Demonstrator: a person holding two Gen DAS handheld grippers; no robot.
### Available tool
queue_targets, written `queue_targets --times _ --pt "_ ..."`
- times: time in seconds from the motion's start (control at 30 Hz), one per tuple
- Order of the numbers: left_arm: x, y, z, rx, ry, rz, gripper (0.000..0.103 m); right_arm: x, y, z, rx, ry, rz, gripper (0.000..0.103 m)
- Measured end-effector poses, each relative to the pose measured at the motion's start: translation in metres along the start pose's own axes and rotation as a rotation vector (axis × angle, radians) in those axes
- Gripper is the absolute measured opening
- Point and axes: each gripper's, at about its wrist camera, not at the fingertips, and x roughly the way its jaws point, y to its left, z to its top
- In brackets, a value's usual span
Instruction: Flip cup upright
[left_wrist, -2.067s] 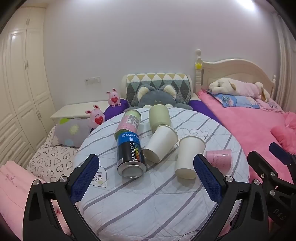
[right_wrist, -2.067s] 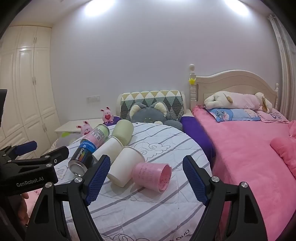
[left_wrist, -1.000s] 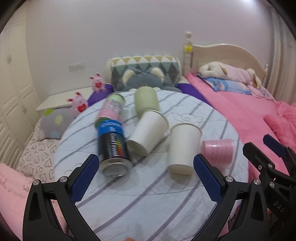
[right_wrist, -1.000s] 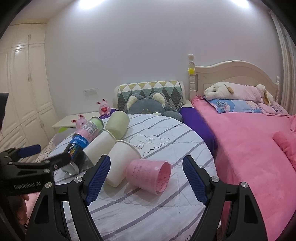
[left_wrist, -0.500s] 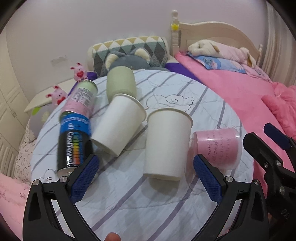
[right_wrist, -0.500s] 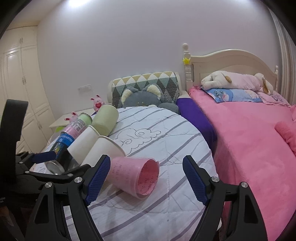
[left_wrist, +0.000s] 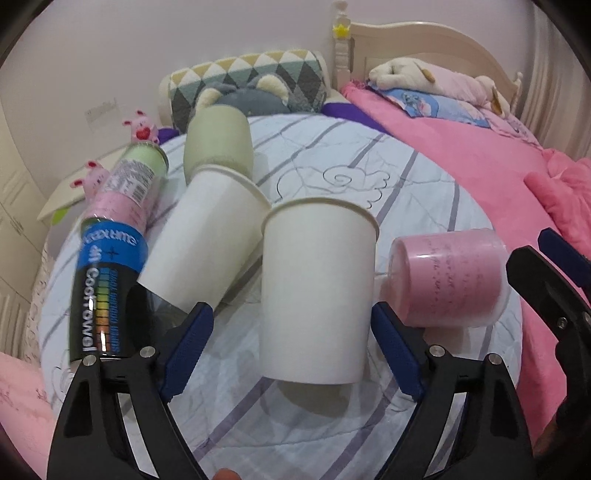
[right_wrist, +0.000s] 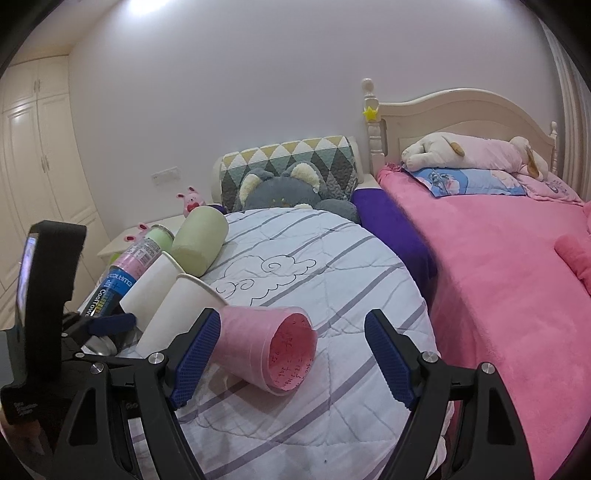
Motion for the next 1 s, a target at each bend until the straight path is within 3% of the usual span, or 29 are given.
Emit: queue_targets --times 0.1,0.17,0.6,1.0 --pt "0.004 -0.001 -0.002 0.007 0.006 0.01 0.085 0.002 0.002 -0.001 -0.003 0.007 0.004 0.082" --pt "0.005 -0.001 -0.002 0.006 0.015 -0.005 0.062 0.005 0.002 -0.001 -0.002 0.014 0.005 0.082" --pt "-0.018 0.01 -0.026 -0.017 0.021 -0.026 0.062 0.004 0.018 -0.001 -0.022 0.02 0.027 0.082" --pt "-0.052 0.021 -0.061 -0.034 -0.001 0.005 0.063 -0.01 0.047 -0.017 -0.07 0.046 0.035 0.082"
